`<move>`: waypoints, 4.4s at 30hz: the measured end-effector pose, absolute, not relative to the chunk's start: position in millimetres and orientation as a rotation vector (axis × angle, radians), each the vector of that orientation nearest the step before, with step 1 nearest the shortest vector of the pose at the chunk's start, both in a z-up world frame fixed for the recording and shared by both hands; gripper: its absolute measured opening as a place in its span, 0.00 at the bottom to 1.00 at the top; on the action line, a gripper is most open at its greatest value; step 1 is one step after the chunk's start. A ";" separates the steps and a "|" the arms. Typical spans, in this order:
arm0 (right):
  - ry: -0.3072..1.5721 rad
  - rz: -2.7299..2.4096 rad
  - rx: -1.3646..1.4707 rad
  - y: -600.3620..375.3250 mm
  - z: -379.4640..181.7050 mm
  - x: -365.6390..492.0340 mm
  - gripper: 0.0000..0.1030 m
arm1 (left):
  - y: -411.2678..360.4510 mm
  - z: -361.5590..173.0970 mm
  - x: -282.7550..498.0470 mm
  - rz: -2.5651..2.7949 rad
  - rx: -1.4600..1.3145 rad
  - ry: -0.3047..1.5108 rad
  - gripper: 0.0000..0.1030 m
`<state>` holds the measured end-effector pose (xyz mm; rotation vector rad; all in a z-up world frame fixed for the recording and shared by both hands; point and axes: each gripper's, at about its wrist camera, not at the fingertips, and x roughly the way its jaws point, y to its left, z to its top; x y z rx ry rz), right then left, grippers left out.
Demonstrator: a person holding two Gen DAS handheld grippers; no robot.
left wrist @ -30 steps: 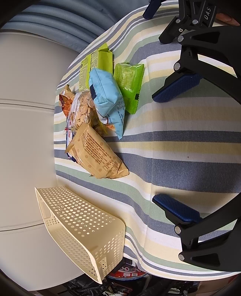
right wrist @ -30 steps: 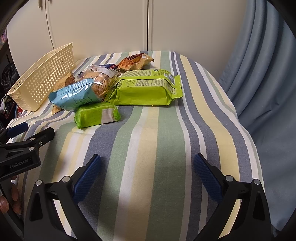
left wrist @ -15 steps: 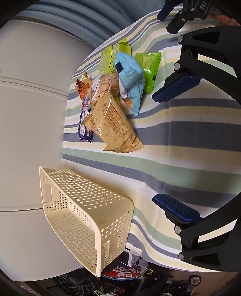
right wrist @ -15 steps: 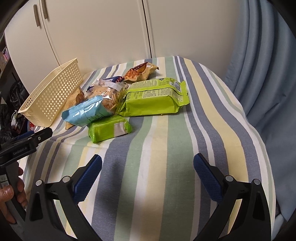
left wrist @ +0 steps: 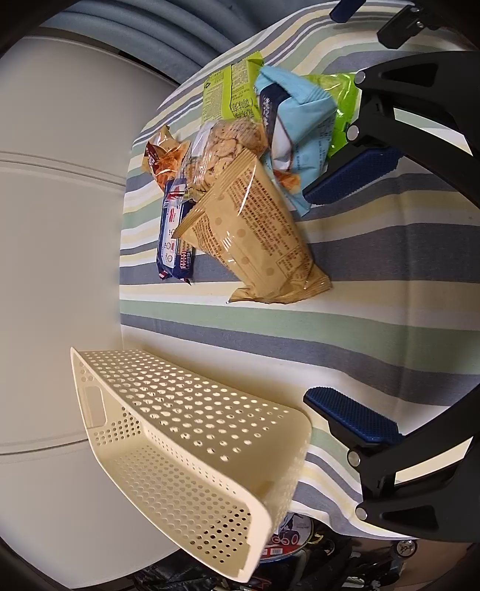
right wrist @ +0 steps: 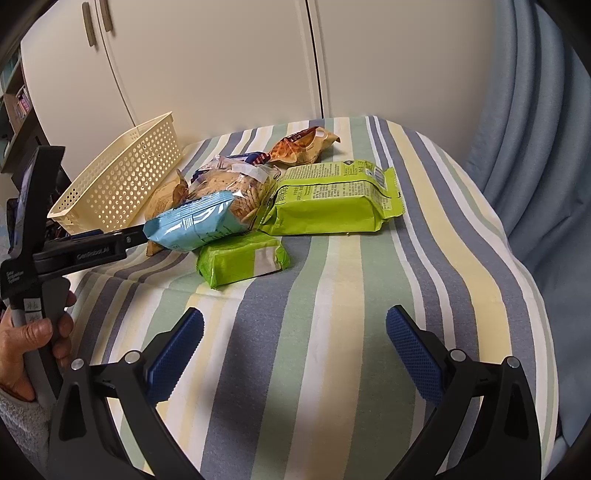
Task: Organize snacks
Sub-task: 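Reach the left gripper to the tan cracker bag and close on it, then carry the tan bag with the left gripper into the cream basket and release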
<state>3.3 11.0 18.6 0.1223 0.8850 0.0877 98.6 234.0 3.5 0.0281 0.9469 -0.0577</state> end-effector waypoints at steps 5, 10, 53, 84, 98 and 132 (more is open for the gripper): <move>0.884 0.105 0.129 14.0 17.5 4.8 0.95 | 228.0 -4.1 112.5 -0.085 0.052 0.976 0.98; 0.877 0.128 0.131 17.3 19.7 5.2 0.95 | 223.0 -1.3 121.5 -0.114 0.060 0.965 0.98; 0.890 0.207 0.089 58.1 19.5 46.7 0.95 | 221.0 2.2 145.7 -0.319 0.074 0.943 0.56; 0.969 0.264 0.038 79.8 6.2 110.9 0.64 | 239.9 -5.1 154.8 -0.299 0.066 0.997 0.87; 0.833 0.263 0.182 38.8 44.8 80.5 0.58 | 218.1 5.9 137.7 -0.338 0.096 0.936 0.42; 0.766 0.213 0.193 53.3 70.4 73.4 0.57 | 367.9 97.7 142.5 0.122 -0.104 0.617 0.43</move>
